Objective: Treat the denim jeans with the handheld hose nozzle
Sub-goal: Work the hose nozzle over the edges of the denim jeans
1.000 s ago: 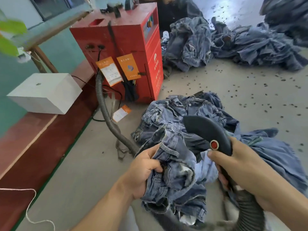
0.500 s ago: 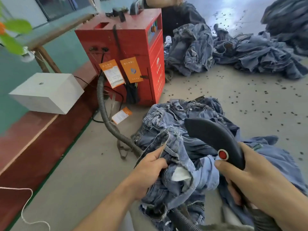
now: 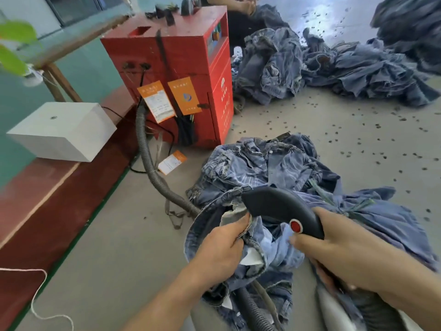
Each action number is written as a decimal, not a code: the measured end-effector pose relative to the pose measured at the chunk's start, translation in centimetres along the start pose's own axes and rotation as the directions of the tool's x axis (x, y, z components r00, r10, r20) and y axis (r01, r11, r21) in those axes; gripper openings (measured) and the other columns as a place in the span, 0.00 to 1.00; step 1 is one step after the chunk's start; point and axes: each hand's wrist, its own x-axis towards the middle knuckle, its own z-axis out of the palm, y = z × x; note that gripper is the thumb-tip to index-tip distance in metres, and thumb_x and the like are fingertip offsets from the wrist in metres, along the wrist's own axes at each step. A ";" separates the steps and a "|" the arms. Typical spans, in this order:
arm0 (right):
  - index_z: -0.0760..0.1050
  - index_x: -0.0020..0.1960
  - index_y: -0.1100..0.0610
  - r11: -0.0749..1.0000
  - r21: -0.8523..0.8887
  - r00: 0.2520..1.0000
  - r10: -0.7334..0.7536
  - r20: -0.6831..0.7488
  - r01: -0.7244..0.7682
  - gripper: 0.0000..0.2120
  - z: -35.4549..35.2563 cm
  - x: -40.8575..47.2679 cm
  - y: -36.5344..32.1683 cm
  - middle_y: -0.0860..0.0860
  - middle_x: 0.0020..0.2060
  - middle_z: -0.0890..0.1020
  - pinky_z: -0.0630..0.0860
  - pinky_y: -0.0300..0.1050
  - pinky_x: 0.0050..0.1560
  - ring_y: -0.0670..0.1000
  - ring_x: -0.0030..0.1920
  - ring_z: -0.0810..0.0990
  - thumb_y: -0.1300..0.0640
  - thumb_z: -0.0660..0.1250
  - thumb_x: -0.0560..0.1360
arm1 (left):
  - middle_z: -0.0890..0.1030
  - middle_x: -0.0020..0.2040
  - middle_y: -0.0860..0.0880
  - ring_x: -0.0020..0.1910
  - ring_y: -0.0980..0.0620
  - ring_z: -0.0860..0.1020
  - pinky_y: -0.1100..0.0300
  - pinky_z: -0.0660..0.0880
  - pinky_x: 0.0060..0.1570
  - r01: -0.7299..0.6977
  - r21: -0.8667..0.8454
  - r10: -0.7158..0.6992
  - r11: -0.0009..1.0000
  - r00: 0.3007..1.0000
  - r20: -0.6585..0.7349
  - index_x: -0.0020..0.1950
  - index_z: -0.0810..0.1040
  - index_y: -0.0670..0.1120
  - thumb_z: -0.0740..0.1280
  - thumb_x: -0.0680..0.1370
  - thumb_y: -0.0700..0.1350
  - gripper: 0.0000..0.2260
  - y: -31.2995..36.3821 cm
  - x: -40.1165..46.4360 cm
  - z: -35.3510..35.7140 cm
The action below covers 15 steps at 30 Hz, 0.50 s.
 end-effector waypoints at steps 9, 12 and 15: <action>0.71 0.48 0.45 0.996 0.077 0.994 0.032 0.105 -0.040 0.08 -0.6 -1.2 0.2 0.58 0.29 0.82 0.72 0.42 0.27 0.55 0.25 0.77 0.43 0.68 0.79 | 0.78 0.37 0.71 0.34 0.67 0.74 0.74 0.67 0.33 -0.049 0.045 0.050 0.998 0.998 -0.023 0.73 0.72 0.68 0.56 0.79 0.35 0.32 -1.1 0.3 -0.1; 0.70 0.53 0.58 0.997 0.072 1.000 0.015 0.007 -0.016 0.11 -0.3 0.7 0.4 0.57 0.27 0.79 0.73 0.45 0.27 0.56 0.25 0.78 0.51 0.67 0.82 | 0.73 0.58 0.81 0.60 0.74 0.74 0.81 0.66 0.55 -0.060 0.032 0.061 0.998 0.997 -0.037 0.77 0.70 0.59 0.57 0.78 0.34 0.31 -0.8 0.0 0.3; 0.70 0.52 0.61 0.993 0.117 0.993 0.005 -0.119 0.009 0.12 -1.4 0.8 1.2 0.60 0.28 0.78 0.74 0.47 0.28 0.58 0.25 0.77 0.53 0.67 0.82 | 0.65 0.63 0.85 0.55 0.71 0.75 0.75 0.66 0.58 -0.084 -0.011 0.083 0.996 0.995 -0.050 0.74 0.65 0.71 0.56 0.77 0.36 0.34 -0.7 -0.6 0.5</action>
